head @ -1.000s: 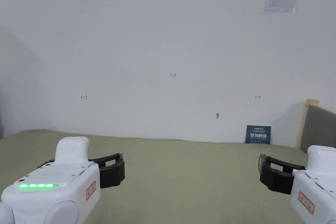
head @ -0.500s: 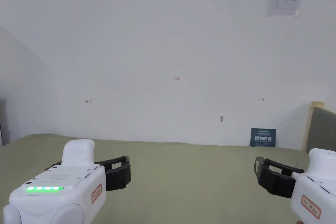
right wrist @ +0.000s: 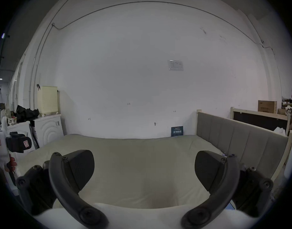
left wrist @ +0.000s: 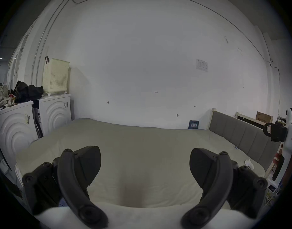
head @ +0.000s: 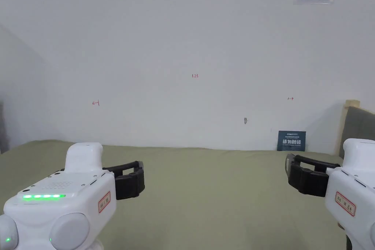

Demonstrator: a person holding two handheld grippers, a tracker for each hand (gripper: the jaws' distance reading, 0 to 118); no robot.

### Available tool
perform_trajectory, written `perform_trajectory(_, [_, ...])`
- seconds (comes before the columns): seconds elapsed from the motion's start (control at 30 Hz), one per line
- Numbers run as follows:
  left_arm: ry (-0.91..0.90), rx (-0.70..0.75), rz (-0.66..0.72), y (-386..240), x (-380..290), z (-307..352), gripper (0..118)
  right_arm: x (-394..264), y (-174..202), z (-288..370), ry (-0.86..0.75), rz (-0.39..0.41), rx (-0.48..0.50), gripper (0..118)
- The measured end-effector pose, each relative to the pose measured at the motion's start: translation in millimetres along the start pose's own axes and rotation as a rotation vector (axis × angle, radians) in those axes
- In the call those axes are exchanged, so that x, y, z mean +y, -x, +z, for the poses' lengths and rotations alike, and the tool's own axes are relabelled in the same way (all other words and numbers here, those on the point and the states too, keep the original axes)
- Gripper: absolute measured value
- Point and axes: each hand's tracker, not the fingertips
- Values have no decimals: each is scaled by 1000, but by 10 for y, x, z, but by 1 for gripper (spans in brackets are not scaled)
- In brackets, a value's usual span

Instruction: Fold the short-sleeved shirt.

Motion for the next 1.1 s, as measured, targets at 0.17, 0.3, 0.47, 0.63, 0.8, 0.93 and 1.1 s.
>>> perform_trajectory(0.17, [8, -5, 2, -1, 57, 1, 113, 28, -28, 4, 3, -10, 21, 118])
perform_trajectory(0.3, [10, 6, -22, -33, 91, -1, 113, 15, -32, 1, 0, 2, -9, 118])
perform_trajectory(0.47, [-1, -6, -17, -30, 138, -30, 113, 13, 16, -18, 23, 47, -47, 118])
perform_trajectory(0.63, [-5, -16, -5, -19, 158, -27, 113, -21, 3, -56, 33, 53, -66, 118])
perform_trajectory(0.8, [-6, -13, -11, -13, 155, 3, 113, 6, -11, -35, 43, 33, -62, 118])
perform_trajectory(0.93, [6, -9, -5, 31, 134, -2, 113, 27, -41, -85, 99, 24, -35, 118])
perform_trajectory(1.1, [5, -13, 5, 41, 134, -9, 113, 7, -29, -104, 91, -27, 30, 118])
